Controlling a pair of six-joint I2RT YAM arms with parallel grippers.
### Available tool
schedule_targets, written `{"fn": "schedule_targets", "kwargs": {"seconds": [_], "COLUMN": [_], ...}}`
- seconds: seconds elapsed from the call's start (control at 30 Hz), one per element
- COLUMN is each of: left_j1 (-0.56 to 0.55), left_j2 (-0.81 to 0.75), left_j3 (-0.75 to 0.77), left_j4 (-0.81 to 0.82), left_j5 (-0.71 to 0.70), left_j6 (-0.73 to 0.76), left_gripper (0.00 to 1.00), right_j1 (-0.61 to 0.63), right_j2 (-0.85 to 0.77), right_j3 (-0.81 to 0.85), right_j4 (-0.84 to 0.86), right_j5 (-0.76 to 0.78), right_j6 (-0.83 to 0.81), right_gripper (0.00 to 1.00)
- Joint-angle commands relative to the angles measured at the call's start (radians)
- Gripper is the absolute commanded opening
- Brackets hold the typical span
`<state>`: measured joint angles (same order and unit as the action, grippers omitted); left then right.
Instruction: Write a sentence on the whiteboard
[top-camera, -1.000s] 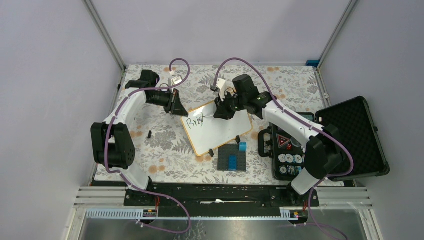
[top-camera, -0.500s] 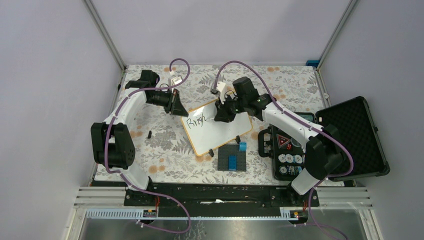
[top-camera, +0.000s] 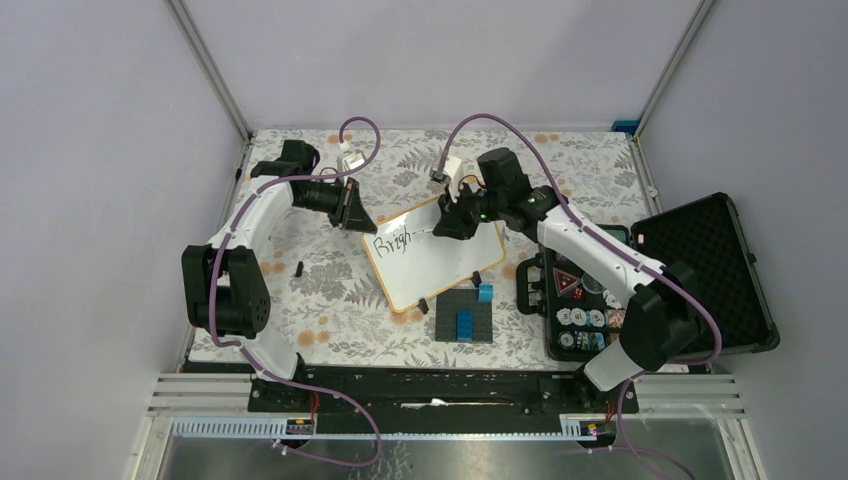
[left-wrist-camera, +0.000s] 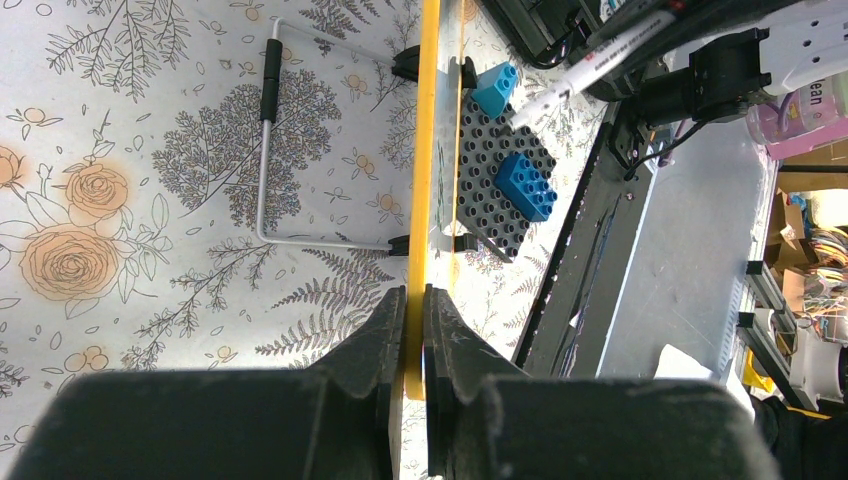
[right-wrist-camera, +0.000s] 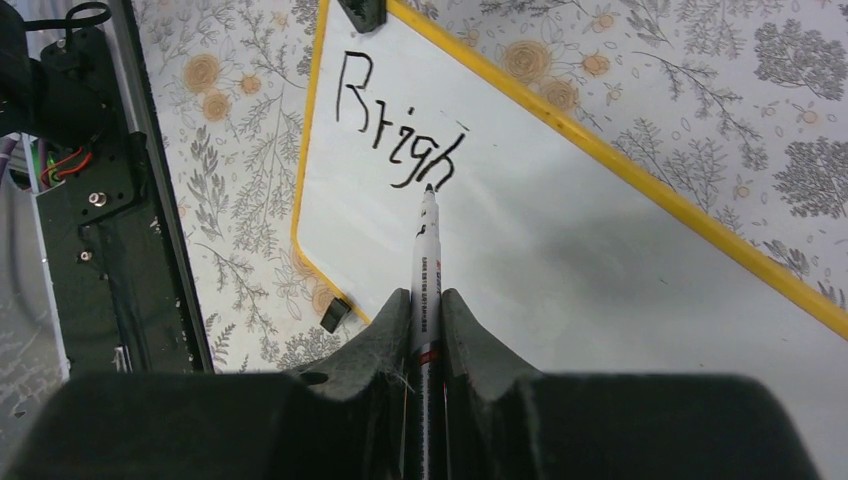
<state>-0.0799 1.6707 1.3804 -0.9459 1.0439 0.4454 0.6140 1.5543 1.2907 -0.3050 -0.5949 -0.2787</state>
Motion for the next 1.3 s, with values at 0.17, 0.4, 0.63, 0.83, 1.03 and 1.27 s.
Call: {"fn": "schedule_targets", "kwargs": {"seconds": [0.17,0.4,0.63,0.83,1.03,1.27], "left_j1": [-0.026,-0.029,-0.032,-0.034,-0.035,-0.035], "left_j2": [-0.019,-0.022,-0.021,-0.02,-0.018,-0.015], "left_j3": [-0.015,-0.016,-0.012,-0.015,-0.014,-0.012], "left_j4": [0.001,0.002,0.002,0.001,0.002,0.002], "left_j5": [-0.036,-0.039,-0.041,-0.041,-0.042,-0.043], "left_j6": [0.026,0.026,0.026,0.026,0.026,0.026], "left_gripper": [0.0,0.0,0.0,0.0,0.0,0.0], "right_j1": [-0.028,-0.027,-0.022,-0.021,-0.02,-0.021], "right_j2": [-0.011,0.011,0.032,0.045,0.055,0.064], "right_j3": [0.022,0.036,0.043,0.047,0.056,0.061], "right_j4": [0.02,0.028,0.033,0.038,0.042,0.051], "right_j5": [-0.029,-0.048,-0.049,-0.033,-0.035,-0.032], "right_j6": [-0.012,-0.002,0.0,-0.005,-0.002,-0.002], "right_gripper": [0.0,0.0,0.0,0.0,0.0,0.0]}}
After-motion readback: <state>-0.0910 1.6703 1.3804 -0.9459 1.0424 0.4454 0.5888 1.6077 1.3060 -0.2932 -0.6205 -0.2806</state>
